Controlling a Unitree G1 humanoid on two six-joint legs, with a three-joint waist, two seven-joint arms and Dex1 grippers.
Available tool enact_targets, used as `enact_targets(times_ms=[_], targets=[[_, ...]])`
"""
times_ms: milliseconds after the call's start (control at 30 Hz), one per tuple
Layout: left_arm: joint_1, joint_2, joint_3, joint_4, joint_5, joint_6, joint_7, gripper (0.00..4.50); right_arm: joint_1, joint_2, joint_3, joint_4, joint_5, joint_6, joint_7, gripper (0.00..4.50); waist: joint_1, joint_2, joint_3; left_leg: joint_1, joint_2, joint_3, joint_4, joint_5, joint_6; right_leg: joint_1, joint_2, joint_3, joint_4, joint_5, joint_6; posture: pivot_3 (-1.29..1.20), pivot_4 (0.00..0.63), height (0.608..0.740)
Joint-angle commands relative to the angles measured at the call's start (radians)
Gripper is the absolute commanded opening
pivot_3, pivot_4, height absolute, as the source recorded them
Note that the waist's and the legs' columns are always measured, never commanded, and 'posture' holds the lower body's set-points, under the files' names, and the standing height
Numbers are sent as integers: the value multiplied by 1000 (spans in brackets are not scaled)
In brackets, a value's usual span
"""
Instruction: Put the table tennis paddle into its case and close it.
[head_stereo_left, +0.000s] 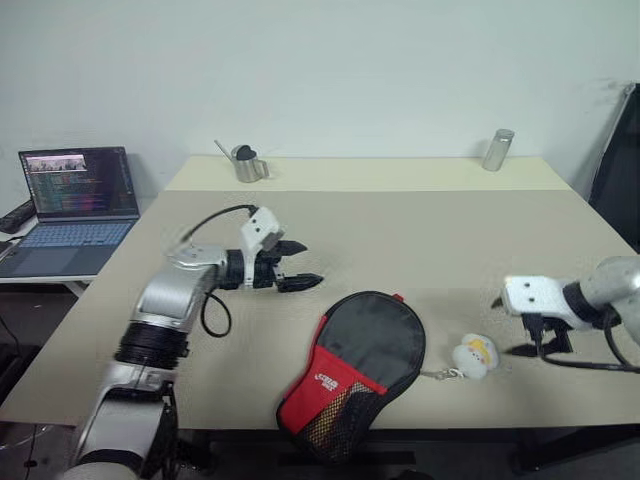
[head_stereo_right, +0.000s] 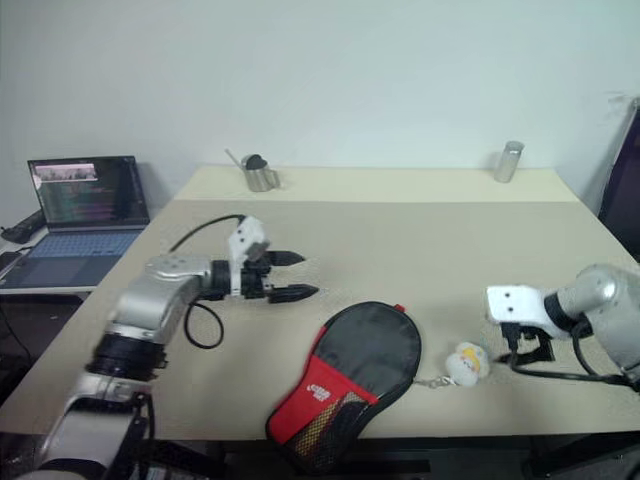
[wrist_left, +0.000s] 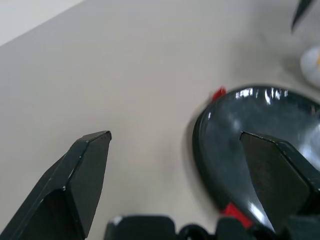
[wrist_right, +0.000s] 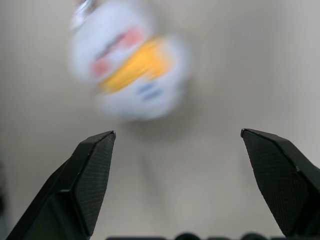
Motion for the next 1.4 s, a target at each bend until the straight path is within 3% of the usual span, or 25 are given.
enact_targets(times_ms=[33,200,367,500,767,867,1033,1267,1300,1400], targets=[[55,73,17,-95,-29,24,-65,4500,-107,142,-77,36,46,132,-171,4478,-9,-1,1,0,0,0,0,0,0,0,0,1,0,0,-1,0,150,740],[95,91,29,-120,-29,43,-37,4500,-168,335,-63,53,28,456,-384,4478,2,-1,1,-3,0,0,0,0,0,-5,0,1,2,1,-2,0,150,740],[123,89,28,-187,-60,93,-42,4500,-109,436,-40,-97,110,723,-426,4478,13,-1,1,-13,-1,-1,2,0,0,-12,0,0,1,1,-2,0,150,740],[143,91,25,-216,-65,111,-34,4500,-69,467,-33,-157,161,838,-457,4478,8,0,1,-20,-1,0,3,0,0,-22,-1,1,4,1,-2,0,150,740],[153,87,20,-222,-61,108,-9,4500,-27,503,-42,-220,271,976,-511,4478,3,0,1,-19,-1,0,3,0,0,-21,0,1,5,2,-4,0,150,740],[154,88,17,-218,-52,100,3,4500,-12,531,-44,-214,294,996,-548,3868,1,0,0,-19,0,1,3,0,0,-21,0,1,5,2,-4,0,150,740],[155,87,12,-214,-47,94,13,4500,-2,541,-40,-194,310,984,-587,2191,1,-1,0,-18,0,1,3,0,0,-21,0,1,5,2,-4,0,150,740],[153,81,2,-202,-36,83,23,4500,-33,524,-28,-150,306,918,-619,239,-4,-1,-1,-17,0,2,3,0,0,-21,1,2,6,2,-4,0,150,740],[153,81,-1,-200,-31,80,24,4500,-38,524,-24,-143,305,906,-619,30,-5,-1,-1,-16,0,3,3,0,0,-21,1,2,6,3,-4,0,150,740],[153,81,-5,-195,-24,74,27,4500,-61,523,-8,-114,288,861,-626,30,-10,-1,-1,-16,0,3,3,0,0,-20,1,2,6,3,-5,0,150,740]])
